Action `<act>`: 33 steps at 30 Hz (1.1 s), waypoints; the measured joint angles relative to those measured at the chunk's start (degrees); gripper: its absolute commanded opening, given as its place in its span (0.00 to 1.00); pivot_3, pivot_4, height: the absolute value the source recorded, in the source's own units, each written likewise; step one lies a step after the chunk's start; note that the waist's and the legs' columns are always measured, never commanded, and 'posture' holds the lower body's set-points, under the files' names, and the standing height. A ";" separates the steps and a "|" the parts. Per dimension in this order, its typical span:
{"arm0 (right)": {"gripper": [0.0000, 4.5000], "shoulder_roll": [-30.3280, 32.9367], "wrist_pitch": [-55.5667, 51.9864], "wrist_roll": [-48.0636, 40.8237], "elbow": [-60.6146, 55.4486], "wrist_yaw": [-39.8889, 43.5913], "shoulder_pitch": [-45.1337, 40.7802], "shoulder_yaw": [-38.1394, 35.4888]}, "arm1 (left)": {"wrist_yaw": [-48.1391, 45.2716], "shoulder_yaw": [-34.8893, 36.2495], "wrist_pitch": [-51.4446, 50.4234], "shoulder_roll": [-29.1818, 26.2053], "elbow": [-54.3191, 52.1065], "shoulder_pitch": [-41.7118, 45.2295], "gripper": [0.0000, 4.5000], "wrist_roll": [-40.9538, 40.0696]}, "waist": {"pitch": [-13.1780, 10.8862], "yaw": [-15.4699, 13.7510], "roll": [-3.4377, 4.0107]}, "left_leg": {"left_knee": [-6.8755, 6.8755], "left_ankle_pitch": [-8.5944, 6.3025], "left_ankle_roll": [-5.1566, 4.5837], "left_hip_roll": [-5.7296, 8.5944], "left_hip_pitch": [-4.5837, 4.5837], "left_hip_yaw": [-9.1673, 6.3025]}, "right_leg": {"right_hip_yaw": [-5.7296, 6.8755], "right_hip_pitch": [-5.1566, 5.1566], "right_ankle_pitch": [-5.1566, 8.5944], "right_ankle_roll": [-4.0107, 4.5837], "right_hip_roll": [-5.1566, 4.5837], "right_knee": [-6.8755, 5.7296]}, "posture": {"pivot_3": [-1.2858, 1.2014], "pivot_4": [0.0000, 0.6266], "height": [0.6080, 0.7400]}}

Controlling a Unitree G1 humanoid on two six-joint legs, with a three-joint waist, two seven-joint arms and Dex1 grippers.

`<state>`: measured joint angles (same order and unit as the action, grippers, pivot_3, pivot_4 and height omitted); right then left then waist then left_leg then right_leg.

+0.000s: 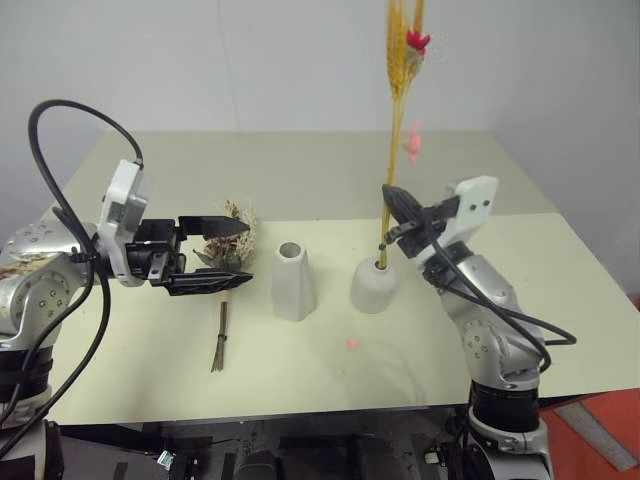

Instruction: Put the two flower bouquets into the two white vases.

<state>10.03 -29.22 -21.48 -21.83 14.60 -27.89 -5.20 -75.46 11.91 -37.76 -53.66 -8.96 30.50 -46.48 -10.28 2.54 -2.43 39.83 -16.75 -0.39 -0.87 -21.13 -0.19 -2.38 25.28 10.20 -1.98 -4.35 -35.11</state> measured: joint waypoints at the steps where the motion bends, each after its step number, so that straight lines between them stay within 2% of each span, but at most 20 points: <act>1: 0.01 0.02 0.11 0.01 0.23 0.08 0.14 0.00 | 0.01 0.00 -0.01 -0.01 0.00 0.00 1.00 0.00 | 0.00 -0.01 0.00 | 0.00 0.00 0.00 0.00 0.00 0.00 | 0.00 0.00 0.00 0.00 0.00 0.00 | 0.52 0.24 1.00; 22: 0.01 0.12 6.13 1.44 3.32 1.49 4.07 1.33 | 1.05 0.45 -0.96 -0.71 -0.31 -0.15 1.00 -0.15 | 0.00 -0.03 0.00 | 0.00 0.00 0.00 0.00 0.02 0.00 | 0.00 -0.02 0.00 0.00 0.00 0.00 | 0.52 0.24 1.00; 33: 0.01 -0.35 14.84 7.25 5.39 1.38 5.81 3.98 | 1.07 0.45 -1.15 -0.71 -0.30 -0.15 1.00 -0.14 | 0.00 -0.02 0.00 | 0.01 0.00 0.00 0.00 0.02 0.00 | 0.00 -0.02 0.00 0.00 0.00 0.00 | 0.52 0.24 1.00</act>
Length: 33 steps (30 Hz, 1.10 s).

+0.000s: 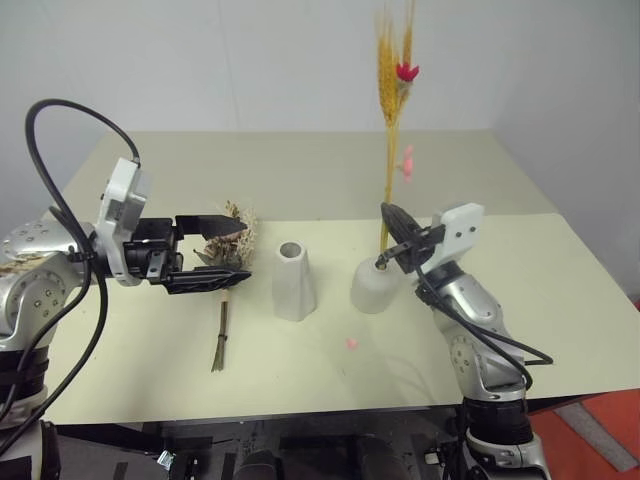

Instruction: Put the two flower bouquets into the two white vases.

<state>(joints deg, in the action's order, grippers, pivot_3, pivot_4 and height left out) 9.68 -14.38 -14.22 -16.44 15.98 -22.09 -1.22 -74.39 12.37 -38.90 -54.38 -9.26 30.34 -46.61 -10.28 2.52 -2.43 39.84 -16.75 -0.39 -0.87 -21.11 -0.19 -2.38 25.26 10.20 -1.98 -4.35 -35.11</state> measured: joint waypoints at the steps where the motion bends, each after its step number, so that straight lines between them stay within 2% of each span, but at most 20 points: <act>1: 0.01 -0.02 0.59 0.50 0.23 -0.12 0.03 0.18 | 0.00 0.00 -0.01 0.00 0.00 0.00 1.00 0.00 | 0.00 0.00 0.00 | 0.00 0.00 0.00 0.00 0.00 0.00 | 0.00 0.00 0.00 0.00 0.00 0.00 | 0.52 0.24 1.00; 33: 0.01 -2.43 4.38 3.09 -1.02 -1.75 2.71 1.69 | -0.31 -0.03 -0.24 -0.11 0.18 0.03 1.00 0.02 | 0.00 0.02 0.00 | 0.00 0.00 0.00 0.00 0.01 0.00 | -0.01 -0.01 0.00 0.01 0.00 0.00 | 0.52 0.24 1.00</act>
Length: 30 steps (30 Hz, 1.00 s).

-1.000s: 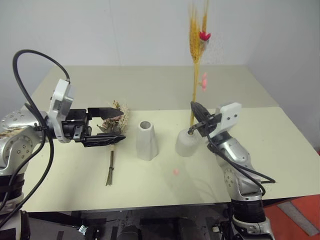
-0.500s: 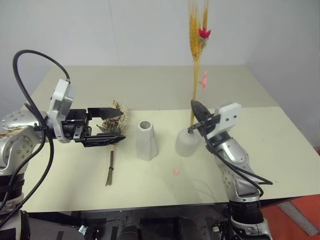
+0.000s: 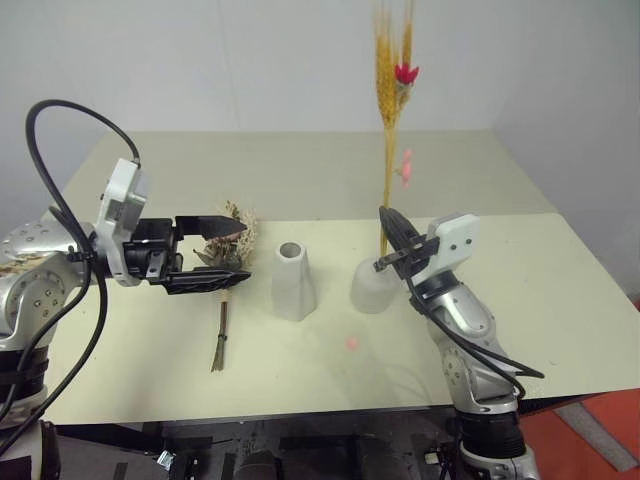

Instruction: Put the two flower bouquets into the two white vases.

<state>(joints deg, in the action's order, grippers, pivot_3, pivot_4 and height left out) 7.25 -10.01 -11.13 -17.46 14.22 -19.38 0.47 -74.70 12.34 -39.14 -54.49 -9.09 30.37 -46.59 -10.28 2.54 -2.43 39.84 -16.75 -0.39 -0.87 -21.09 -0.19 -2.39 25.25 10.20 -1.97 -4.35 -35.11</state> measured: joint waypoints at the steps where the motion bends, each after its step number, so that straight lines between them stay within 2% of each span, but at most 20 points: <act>1: 0.01 0.00 0.29 0.20 0.31 -0.03 -0.09 0.02 | 0.00 0.00 -0.03 0.00 0.00 0.00 1.00 0.00 | 0.00 -0.01 0.00 | 0.00 0.00 0.00 0.00 0.00 0.00 | 0.00 0.00 0.00 0.00 0.00 -0.01 | 0.52 0.24 1.00; 12: 0.01 -1.07 1.87 0.82 3.19 -0.46 -1.70 0.47 | 0.20 0.00 -0.85 -0.26 -0.01 0.00 1.00 0.00 | 0.00 0.01 0.00 | 0.00 0.00 0.00 -0.01 0.00 0.00 | 0.00 0.01 0.00 0.00 0.00 -0.01 | 0.52 0.24 1.00; 30: 0.01 -0.88 0.65 0.18 0.51 0.24 -0.14 0.51 | 0.30 0.01 -0.89 -0.30 -0.01 -0.01 1.00 -0.01 | 0.00 0.02 0.00 | 0.00 0.00 0.00 0.00 0.00 0.00 | 0.00 0.01 0.00 0.00 0.01 -0.02 | 0.52 0.24 1.00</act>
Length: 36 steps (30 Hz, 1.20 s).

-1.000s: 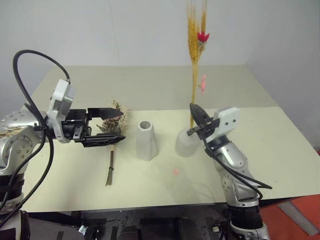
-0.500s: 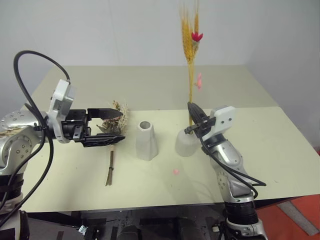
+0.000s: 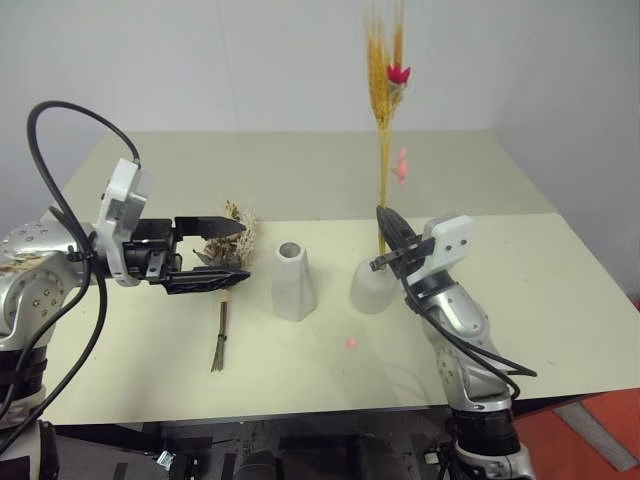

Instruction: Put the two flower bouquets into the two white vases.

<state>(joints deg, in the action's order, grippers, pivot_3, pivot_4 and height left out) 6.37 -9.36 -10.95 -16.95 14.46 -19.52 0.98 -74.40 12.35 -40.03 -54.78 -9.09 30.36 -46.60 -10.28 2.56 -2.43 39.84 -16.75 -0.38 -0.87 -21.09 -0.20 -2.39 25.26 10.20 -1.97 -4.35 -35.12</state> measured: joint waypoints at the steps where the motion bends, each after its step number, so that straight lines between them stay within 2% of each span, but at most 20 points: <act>1: 0.01 0.00 -0.09 -0.04 0.00 0.05 0.00 0.01 | 0.00 0.00 0.00 0.00 0.00 0.00 1.00 0.00 | 0.00 0.00 0.00 | 0.00 0.00 0.00 0.00 0.00 0.00 | 0.00 0.00 0.00 0.00 0.00 0.00 | 0.52 0.24 1.00; 36: 0.01 0.08 0.16 -0.58 0.00 -0.91 0.56 -1.34 | 0.80 0.05 -0.03 -0.32 -0.01 -0.49 1.00 -0.01 | 0.00 -0.09 0.00 | 0.00 0.00 0.00 0.00 0.01 0.00 | 0.00 -0.01 0.00 0.00 -0.01 0.00 | 0.52 0.24 1.00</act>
<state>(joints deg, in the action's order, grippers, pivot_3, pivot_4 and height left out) 6.45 -9.19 -11.53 -16.95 13.55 -18.96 -0.36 -73.60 12.41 -40.06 -55.11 -9.11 29.87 -46.61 -10.28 2.46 -2.43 39.84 -16.75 -0.38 -0.87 -21.08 -0.20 -2.38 25.25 10.20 -1.97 -4.35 -35.12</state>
